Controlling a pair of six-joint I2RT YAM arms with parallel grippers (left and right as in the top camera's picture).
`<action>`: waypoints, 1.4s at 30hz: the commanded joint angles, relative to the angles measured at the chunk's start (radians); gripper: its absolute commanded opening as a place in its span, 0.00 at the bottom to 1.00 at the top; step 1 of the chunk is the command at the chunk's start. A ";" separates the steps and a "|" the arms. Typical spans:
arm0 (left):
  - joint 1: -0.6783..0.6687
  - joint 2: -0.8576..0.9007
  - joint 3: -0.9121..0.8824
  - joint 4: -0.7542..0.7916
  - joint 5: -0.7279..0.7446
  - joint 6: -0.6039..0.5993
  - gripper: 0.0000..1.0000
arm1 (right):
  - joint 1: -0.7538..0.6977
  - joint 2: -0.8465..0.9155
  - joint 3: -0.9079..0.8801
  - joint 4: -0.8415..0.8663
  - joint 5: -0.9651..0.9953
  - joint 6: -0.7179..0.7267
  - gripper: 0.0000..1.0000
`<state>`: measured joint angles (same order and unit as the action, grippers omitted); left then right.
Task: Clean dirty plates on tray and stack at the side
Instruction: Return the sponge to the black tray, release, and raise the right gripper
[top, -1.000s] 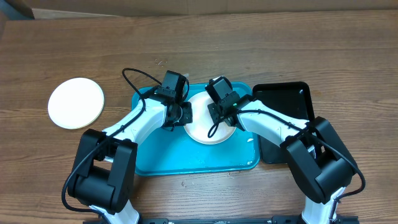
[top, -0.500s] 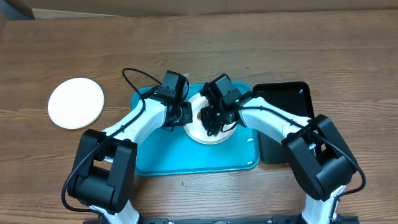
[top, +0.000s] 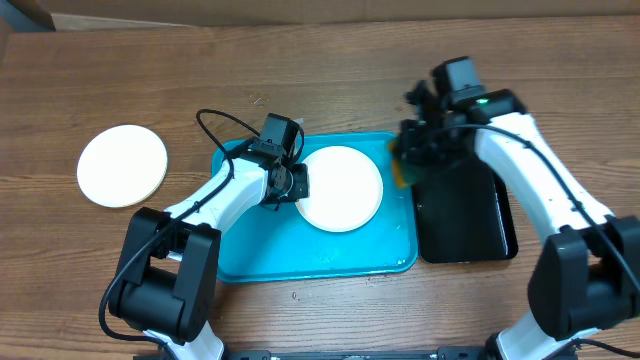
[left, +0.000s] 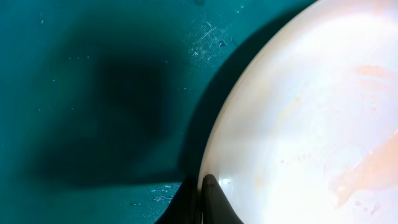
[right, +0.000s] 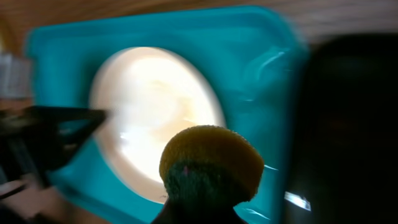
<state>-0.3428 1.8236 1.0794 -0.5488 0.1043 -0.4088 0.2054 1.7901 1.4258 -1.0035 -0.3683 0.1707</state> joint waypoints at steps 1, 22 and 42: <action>0.002 0.009 -0.011 0.002 -0.003 0.031 0.05 | -0.070 -0.006 -0.012 -0.039 0.252 -0.022 0.04; 0.002 0.009 -0.011 -0.008 -0.011 0.027 0.18 | -0.124 -0.004 -0.315 0.347 0.328 -0.011 0.58; 0.037 0.025 0.087 -0.105 -0.035 0.073 0.04 | -0.501 -0.004 0.001 0.108 0.315 -0.011 1.00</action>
<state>-0.3328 1.8359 1.1141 -0.6296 0.1036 -0.3813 -0.2535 1.7943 1.4246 -0.8982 -0.0517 0.1574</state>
